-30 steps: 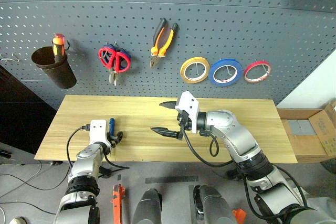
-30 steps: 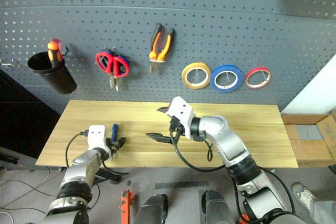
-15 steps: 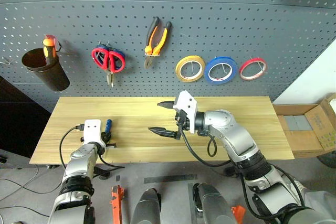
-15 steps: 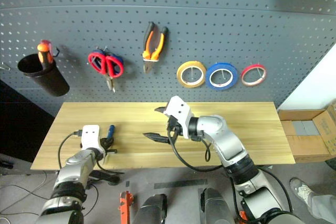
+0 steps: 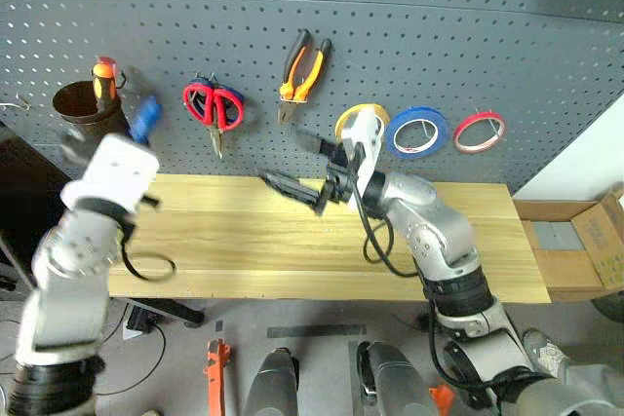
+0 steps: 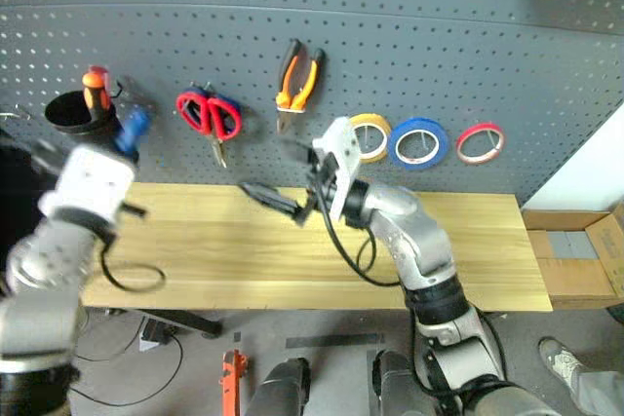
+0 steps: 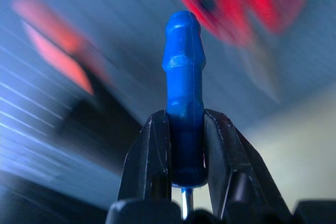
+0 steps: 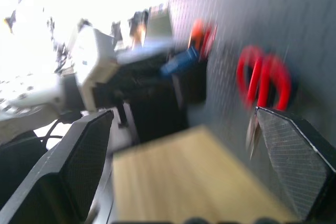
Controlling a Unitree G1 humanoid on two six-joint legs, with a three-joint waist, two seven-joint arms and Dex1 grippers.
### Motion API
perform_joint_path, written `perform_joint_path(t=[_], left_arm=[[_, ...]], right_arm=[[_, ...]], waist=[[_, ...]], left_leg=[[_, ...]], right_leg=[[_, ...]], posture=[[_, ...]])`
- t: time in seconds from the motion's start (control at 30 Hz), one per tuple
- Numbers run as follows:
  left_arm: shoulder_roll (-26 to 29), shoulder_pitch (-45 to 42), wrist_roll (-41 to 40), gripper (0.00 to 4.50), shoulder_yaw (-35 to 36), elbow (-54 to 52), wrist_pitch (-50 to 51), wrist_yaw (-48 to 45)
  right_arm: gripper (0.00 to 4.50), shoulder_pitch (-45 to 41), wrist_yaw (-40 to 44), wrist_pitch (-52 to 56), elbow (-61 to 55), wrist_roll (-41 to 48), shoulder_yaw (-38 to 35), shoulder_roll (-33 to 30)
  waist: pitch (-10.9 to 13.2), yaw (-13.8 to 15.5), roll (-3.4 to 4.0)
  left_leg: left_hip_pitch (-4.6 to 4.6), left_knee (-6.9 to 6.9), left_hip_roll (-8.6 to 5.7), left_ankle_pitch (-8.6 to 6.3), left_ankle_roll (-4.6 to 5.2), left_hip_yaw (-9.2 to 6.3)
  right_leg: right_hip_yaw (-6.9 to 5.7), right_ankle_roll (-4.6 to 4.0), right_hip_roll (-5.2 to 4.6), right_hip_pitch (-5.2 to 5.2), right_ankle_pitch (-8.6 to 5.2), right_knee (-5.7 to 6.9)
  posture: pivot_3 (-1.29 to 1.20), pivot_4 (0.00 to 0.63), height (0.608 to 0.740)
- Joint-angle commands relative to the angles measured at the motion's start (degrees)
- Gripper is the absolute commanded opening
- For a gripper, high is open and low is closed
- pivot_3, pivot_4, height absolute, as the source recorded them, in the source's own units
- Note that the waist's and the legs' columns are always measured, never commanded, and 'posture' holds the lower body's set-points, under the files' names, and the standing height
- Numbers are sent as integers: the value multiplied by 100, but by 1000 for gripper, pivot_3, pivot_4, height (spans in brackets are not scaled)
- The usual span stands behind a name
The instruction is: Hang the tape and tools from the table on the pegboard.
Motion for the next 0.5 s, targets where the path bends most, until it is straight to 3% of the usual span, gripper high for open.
perform_joint_path(t=[0.03,0.13,0.27,0.5], left_arm=[[218,-509,235,525,257,129,-47,233],[519,-1981,161,525,133,1503,-442,428],[472,-3416,-129,525,-20,3526,-1089,517],[570,-4661,-393,525,-119,6643,-2327,462]], right_arm=[[4500,-310,-197,-189,63,124,-185,191],[4500,-809,-454,-568,481,43,-344,478],[4500,-1196,-670,-1034,1006,-132,-395,742],[4500,-1638,-891,-1849,1867,-639,-235,901]], waist=[[-87,-1,3],[-128,50,-25],[-169,123,-35],[-193,117,-33]], left_leg=[[0,-3,-1,-1,0,4],[4,-1,-1,0,1,6],[5,0,12,20,-12,0],[7,1,7,20,-10,11]], right_leg=[[2,2,-1,0,0,-6],[2,1,4,-1,0,2],[-5,19,25,-1,13,-3],[9,-2,21,-4,32,5]], posture=[[173,94,740],[178,84,740],[167,90,740],[137,158,740]])
